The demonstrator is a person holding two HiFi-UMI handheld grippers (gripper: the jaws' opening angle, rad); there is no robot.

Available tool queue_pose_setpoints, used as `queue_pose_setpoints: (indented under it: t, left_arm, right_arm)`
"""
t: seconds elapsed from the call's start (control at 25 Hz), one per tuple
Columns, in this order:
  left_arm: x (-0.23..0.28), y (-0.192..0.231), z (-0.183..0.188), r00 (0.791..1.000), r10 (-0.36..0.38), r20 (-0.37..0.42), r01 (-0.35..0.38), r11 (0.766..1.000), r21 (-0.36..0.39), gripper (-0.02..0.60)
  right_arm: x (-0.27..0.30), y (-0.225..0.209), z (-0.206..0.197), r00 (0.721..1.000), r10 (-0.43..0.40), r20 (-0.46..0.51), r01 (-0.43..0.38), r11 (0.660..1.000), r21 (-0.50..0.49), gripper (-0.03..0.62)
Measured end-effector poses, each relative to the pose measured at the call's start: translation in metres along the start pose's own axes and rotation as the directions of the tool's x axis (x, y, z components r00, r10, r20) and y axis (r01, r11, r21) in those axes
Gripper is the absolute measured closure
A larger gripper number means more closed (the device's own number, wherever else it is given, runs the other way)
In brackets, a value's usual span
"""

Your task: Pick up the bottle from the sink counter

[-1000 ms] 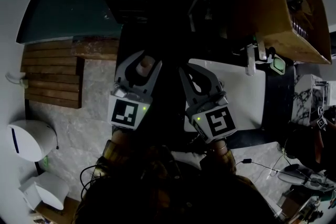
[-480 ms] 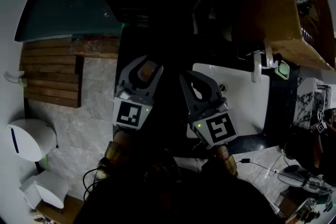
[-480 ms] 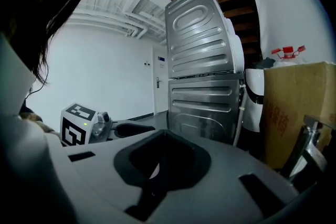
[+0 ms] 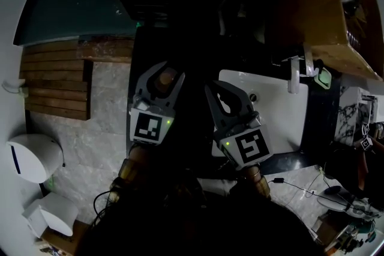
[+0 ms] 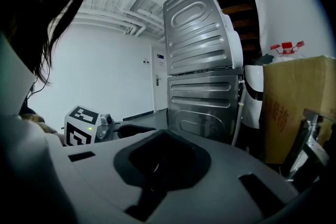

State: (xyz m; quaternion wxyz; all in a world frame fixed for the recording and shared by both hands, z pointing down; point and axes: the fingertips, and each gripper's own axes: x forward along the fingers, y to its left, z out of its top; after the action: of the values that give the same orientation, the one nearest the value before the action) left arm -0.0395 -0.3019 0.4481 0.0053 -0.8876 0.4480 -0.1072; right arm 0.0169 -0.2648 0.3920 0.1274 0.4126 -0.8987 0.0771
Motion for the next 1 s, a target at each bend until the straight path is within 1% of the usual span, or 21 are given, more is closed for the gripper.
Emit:
queue_pose_setpoints:
  t: [0.36,0.72,1.0]
  left_arm:
    - [0.003,-0.002,-0.009,0.999,0.02,-0.03,-0.017,0.995,0.102,0.448]
    - [0.003,0.0,-0.013,0.998,0.041,-0.04,-0.035,0.989,0.147,0.448]
    - [0.002,0.0,-0.014,0.998,0.038,-0.045,-0.031,0.988,0.148,0.449]
  right_arm:
    - [0.0,0.001,-0.003,1.0,0.007,-0.007,-0.007,1.0,0.005,0.577]
    - [0.003,0.006,-0.002,1.0,0.025,-0.006,-0.025,1.0,-0.007,0.577]
    - [0.003,0.008,-0.001,1.0,0.028,-0.001,-0.028,1.0,-0.006,0.577]
